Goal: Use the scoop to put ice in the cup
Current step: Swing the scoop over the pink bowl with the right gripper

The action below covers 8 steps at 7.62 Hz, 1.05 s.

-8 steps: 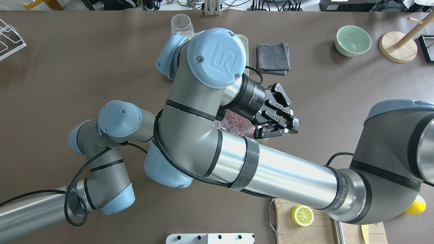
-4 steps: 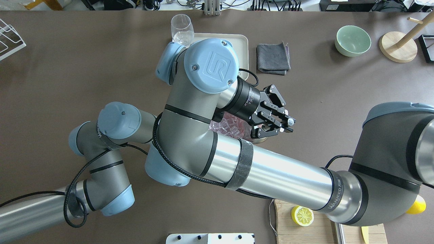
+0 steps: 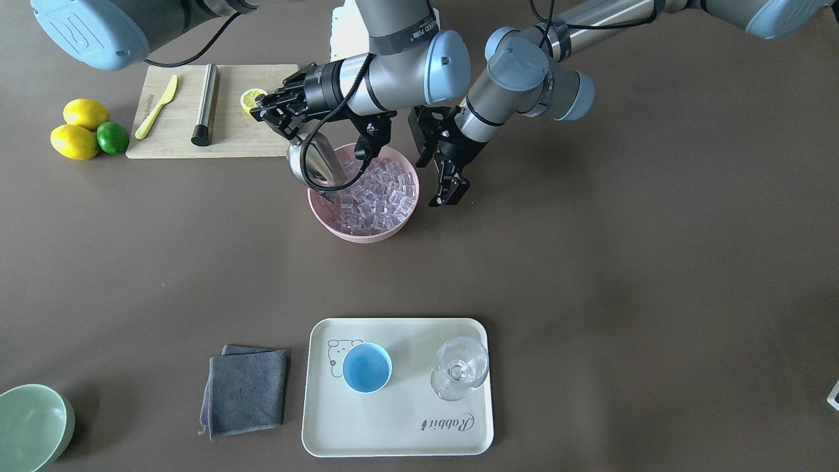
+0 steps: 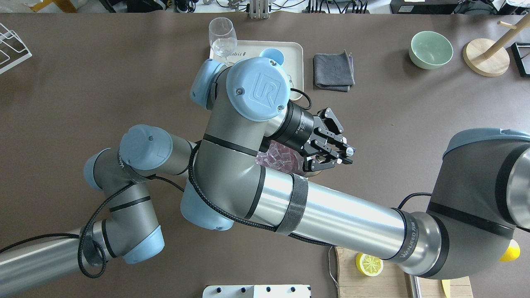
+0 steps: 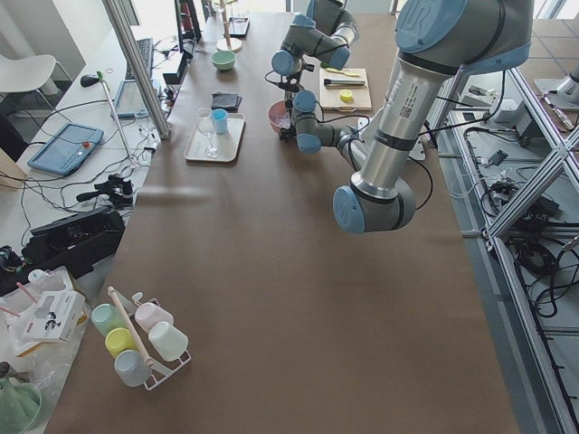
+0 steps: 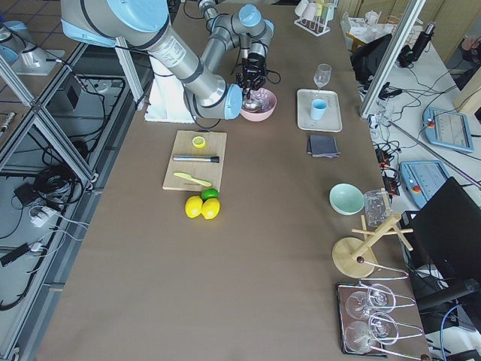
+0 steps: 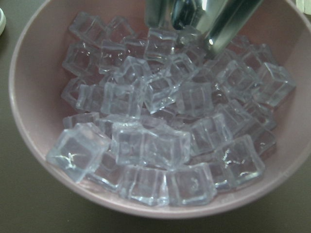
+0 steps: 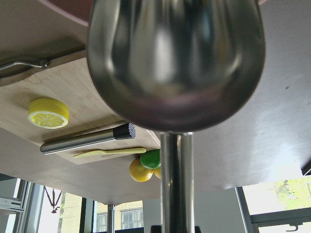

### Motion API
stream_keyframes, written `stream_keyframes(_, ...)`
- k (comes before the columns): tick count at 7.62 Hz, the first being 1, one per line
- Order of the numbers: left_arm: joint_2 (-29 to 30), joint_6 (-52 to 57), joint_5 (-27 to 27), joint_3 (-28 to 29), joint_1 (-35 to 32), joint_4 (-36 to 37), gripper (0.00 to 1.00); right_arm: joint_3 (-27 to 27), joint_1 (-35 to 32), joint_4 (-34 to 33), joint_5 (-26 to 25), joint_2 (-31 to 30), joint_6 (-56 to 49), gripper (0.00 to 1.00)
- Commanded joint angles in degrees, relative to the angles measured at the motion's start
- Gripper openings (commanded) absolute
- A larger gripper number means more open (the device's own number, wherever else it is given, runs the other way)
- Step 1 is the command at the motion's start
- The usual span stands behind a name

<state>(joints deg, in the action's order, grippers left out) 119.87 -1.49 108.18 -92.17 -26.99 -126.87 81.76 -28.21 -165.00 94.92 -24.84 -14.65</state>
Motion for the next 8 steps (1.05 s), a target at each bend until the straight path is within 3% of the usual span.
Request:
stream_keyframes(1,0.0,0.0,-0.1,0.0,-0.1,0.0,0.99,0.2,0.3,4.8,-0.1,-2.3,0.1,0.0)
stream_keyframes(4,-0.1,0.0,0.0,0.0,-0.1,0.0,0.99,1.4,0.3,9.1,-1.0,-4.8,0.0,0.0)
stream_keyframes(8,-0.1,0.0,0.0,0.0,-0.1,0.0,0.99,8.8,0.3,12.8,-1.7,-10.7,-0.9,0.0)
